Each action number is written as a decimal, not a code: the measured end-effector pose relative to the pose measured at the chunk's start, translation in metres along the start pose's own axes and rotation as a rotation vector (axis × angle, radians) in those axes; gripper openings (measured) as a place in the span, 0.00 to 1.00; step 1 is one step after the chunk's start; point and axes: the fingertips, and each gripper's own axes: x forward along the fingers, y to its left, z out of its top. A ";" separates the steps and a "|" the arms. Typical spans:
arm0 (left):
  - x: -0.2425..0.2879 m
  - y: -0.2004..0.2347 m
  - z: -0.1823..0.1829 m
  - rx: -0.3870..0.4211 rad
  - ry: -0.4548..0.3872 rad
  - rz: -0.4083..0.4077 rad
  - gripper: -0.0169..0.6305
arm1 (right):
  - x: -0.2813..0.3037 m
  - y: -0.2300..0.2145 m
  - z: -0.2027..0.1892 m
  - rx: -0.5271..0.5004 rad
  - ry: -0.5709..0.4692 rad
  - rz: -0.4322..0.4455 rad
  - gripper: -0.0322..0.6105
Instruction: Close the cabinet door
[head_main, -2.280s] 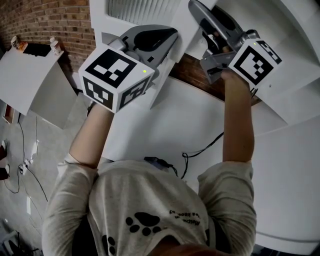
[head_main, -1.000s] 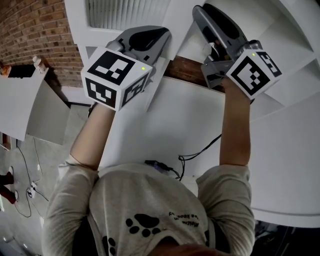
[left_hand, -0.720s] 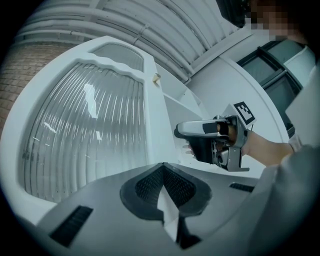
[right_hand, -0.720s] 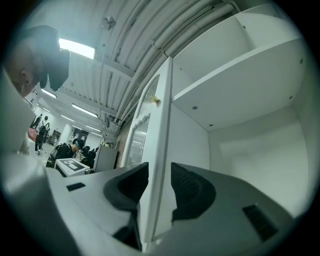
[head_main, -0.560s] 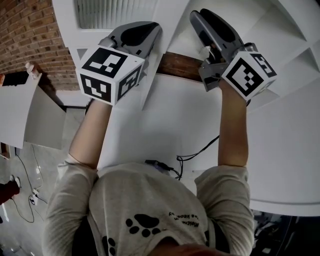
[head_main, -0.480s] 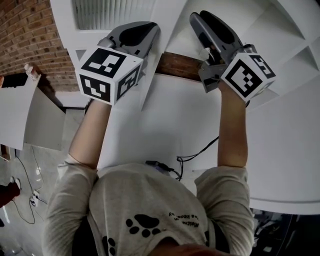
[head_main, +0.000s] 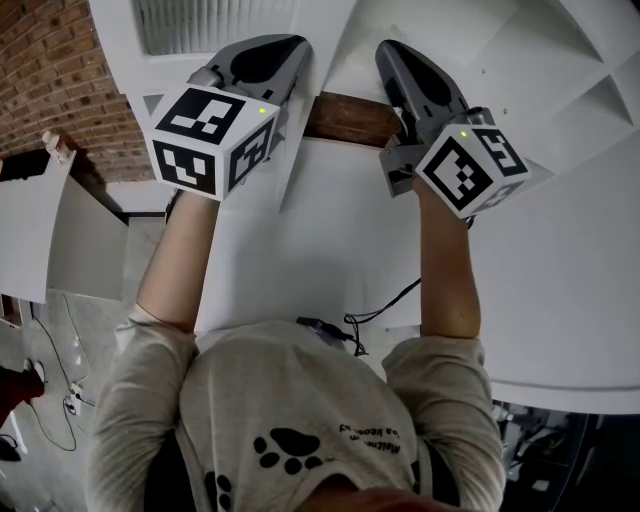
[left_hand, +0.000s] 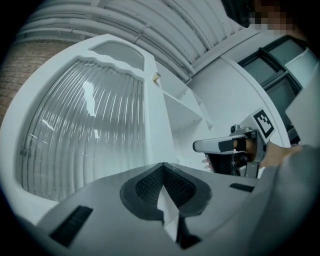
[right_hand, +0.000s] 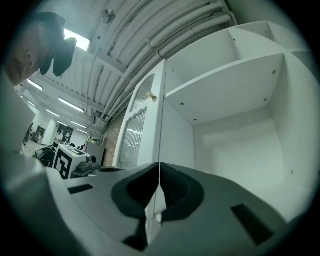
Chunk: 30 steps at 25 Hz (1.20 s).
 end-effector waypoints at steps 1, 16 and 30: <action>-0.001 0.000 -0.001 -0.004 0.002 -0.002 0.04 | 0.000 0.002 -0.004 0.014 -0.002 -0.006 0.07; -0.075 -0.050 0.002 0.016 -0.030 0.032 0.04 | -0.059 0.055 -0.020 -0.113 -0.087 -0.269 0.06; -0.159 -0.074 -0.071 -0.025 0.067 0.194 0.04 | -0.113 0.107 -0.098 -0.079 0.015 -0.324 0.06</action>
